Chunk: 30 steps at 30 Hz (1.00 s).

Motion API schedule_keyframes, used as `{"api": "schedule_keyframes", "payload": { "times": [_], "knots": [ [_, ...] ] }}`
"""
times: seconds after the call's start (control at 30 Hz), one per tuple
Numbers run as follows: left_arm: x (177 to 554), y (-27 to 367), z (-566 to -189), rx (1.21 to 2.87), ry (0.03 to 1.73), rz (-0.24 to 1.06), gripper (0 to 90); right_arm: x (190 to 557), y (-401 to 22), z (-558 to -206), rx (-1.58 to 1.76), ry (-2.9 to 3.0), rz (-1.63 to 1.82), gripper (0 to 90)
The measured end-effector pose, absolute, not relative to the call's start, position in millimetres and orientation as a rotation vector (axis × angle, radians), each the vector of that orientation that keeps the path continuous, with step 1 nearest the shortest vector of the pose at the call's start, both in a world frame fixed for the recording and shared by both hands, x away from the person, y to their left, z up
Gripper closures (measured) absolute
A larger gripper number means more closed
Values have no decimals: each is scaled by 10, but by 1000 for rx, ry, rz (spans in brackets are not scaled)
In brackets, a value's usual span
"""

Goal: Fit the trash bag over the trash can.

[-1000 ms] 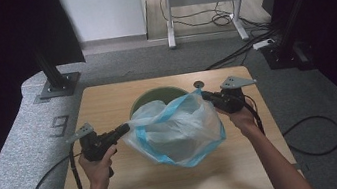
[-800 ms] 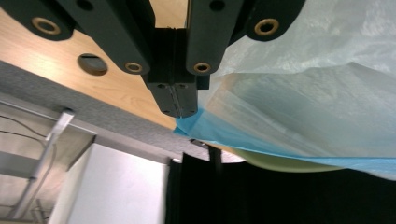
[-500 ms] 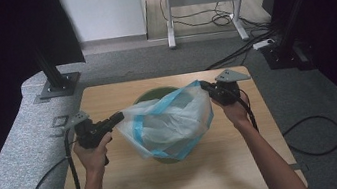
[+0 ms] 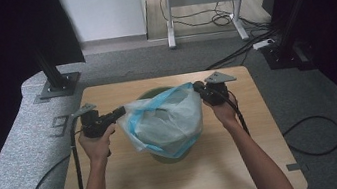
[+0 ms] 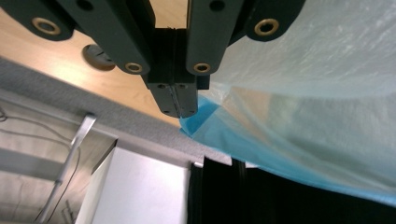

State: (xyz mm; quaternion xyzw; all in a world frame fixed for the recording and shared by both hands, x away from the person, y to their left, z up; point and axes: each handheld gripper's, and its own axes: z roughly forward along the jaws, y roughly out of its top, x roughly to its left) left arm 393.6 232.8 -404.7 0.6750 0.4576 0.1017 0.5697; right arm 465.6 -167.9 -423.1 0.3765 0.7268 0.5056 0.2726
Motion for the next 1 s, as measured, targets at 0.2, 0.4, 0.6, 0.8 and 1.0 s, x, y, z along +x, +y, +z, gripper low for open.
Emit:
{"api": "schedule_keyframes", "payload": {
  "times": [0.2, 0.4, 0.6, 0.8, 1.0],
  "knots": [
    [4008, 2307, -4103, 1582, 1093, 234, 895, 4717, -1668, -4423, 1052, 2004, 1351, 889],
    [4095, 2287, -4183, 1602, 1124, 215, 896, 4752, -1652, -4519, 1085, 2035, 1350, 890],
    [4178, 2217, -4267, 1617, 1155, 197, 896, 4771, -1624, -4600, 1102, 2066, 1343, 891],
    [4231, 2173, -4335, 1635, 1161, 172, 897, 4754, -1554, -4634, 1119, 2083, 1359, 891],
    [4263, 2169, -4371, 1650, 1179, 162, 897, 4777, -1569, -4669, 1151, 2119, 1347, 891]
  ]
}}
